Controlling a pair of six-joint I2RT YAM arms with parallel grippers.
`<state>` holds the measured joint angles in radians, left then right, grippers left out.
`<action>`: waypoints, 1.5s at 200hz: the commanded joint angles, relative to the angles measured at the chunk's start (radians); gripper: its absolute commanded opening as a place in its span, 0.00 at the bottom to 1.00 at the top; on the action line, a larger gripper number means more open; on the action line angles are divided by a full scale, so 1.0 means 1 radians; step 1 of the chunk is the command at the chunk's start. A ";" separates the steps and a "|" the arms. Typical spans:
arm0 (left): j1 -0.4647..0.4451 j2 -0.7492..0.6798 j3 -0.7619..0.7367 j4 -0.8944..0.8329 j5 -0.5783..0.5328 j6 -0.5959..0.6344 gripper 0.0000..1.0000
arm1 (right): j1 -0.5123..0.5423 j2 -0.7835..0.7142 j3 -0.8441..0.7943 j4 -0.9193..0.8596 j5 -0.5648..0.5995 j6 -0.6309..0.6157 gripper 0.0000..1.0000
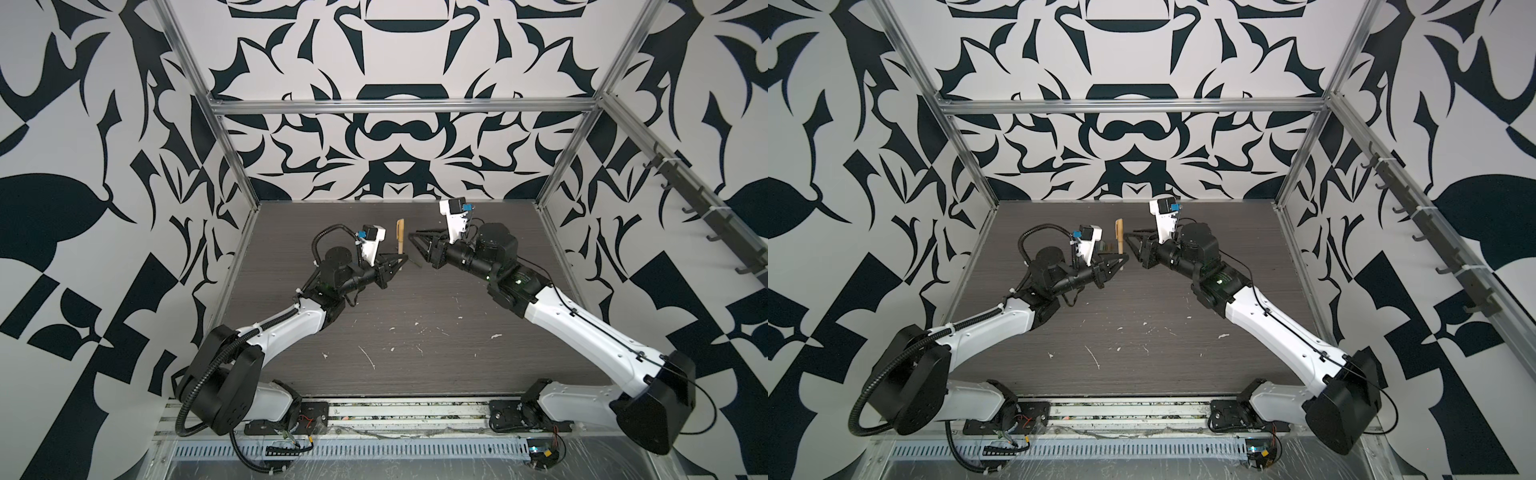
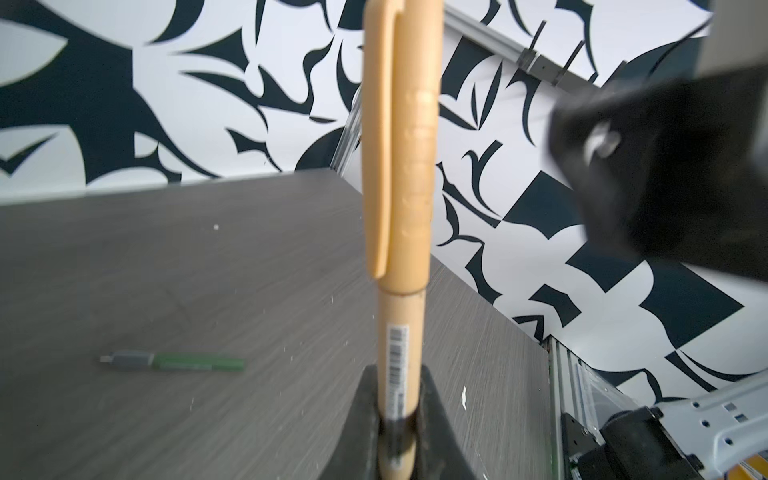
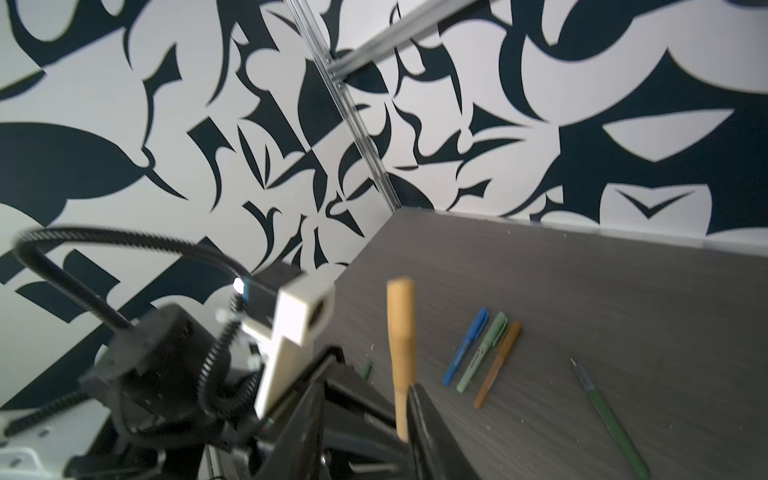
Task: Insert the pens into the pen caps
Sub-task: 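Open the right gripper and draw it back from the capped tan pen, then lower the capped tan pen by the markers with left gripper while right moves off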
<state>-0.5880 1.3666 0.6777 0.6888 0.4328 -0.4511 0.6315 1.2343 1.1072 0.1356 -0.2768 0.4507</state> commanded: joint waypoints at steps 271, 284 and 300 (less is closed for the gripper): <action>0.298 0.747 0.915 -1.360 -0.365 0.183 0.19 | -0.172 -0.121 -0.332 -0.144 0.163 0.129 0.36; 0.303 0.763 0.934 -1.375 -0.367 0.183 0.19 | -0.173 -0.121 -0.336 -0.142 0.160 0.129 0.36; 0.304 0.767 0.927 -1.360 -0.365 0.177 0.20 | -0.176 -0.124 -0.341 -0.142 0.161 0.129 0.36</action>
<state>-0.2897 2.1132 1.5799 -0.6174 0.0669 -0.2893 0.4637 1.1374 0.7742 -0.0513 -0.1051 0.5735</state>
